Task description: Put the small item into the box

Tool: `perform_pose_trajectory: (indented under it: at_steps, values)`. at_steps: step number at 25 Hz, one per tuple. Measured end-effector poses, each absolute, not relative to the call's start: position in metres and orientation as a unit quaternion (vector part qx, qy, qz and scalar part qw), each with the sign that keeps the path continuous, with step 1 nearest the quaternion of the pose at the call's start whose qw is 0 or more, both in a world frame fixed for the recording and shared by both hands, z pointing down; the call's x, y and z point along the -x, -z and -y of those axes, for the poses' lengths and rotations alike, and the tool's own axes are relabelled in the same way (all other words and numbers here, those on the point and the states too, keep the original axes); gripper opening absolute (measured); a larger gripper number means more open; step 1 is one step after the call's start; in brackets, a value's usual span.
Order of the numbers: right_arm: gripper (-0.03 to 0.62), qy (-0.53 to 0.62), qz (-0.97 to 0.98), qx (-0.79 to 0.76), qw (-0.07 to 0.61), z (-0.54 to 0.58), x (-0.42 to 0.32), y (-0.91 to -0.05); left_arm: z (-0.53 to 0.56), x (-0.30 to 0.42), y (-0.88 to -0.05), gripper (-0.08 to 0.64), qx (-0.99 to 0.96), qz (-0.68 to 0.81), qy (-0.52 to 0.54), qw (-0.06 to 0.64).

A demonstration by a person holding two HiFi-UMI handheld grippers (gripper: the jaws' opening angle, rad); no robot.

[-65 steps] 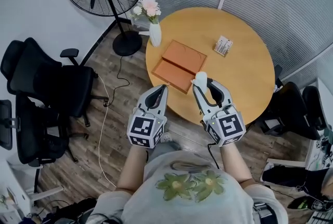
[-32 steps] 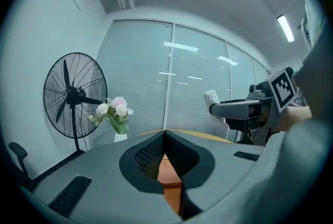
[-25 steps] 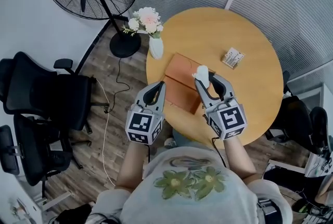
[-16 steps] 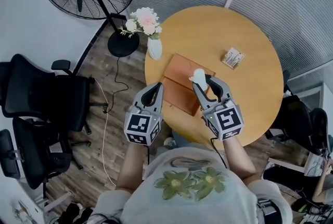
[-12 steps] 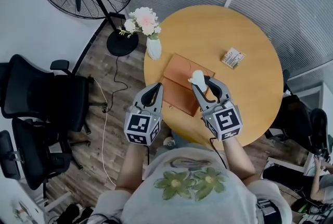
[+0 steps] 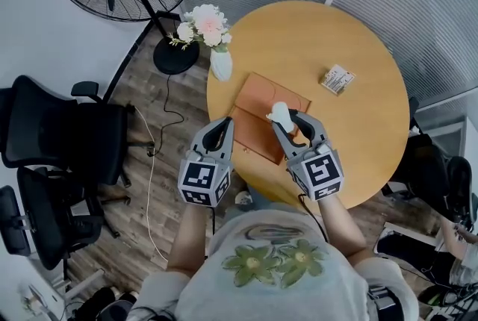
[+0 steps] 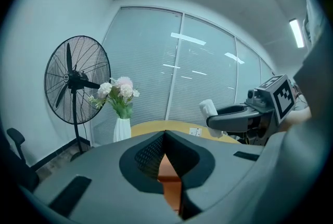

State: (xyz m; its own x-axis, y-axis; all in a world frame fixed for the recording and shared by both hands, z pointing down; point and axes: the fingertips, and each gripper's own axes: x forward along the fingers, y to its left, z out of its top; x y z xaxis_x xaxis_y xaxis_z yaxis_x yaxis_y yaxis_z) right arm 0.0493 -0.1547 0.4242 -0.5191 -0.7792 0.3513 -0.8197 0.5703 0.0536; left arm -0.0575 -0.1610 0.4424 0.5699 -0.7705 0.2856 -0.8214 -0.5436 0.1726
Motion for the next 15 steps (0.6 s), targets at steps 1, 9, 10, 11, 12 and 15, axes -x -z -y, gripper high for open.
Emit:
perform_pose_trajectory:
  at_steps: [1, 9, 10, 11, 12, 15]
  values:
    - [0.147, -0.06, 0.87, -0.459, 0.172, 0.155, -0.049, -0.426, 0.161, 0.057, -0.443, 0.0, -0.874, 0.455, -0.088, 0.145]
    - [0.147, -0.071, 0.87, -0.45, 0.189, 0.153, -0.046, -0.443, 0.161, 0.057, -0.448, 0.0, -0.874, 0.453, -0.093, 0.152]
    - [0.147, -0.075, 0.87, -0.448, 0.193, 0.152, -0.045, -0.446, 0.161, 0.057, -0.449, 0.0, -0.874, 0.452, -0.093, 0.152]
    - [0.147, -0.078, 0.869, -0.447, 0.196, 0.152, -0.045, -0.448, 0.161, 0.057, -0.45, 0.0, -0.874, 0.452, -0.094, 0.153]
    - [0.147, -0.079, 0.869, -0.446, 0.197, 0.152, -0.044, -0.45, 0.161, 0.057, -0.451, 0.0, -0.874, 0.451, -0.094, 0.154]
    - [0.147, -0.081, 0.87, -0.446, 0.195, 0.154, -0.043, -0.455, 0.162, 0.057, -0.453, 0.0, -0.874, 0.451, -0.095, 0.156]
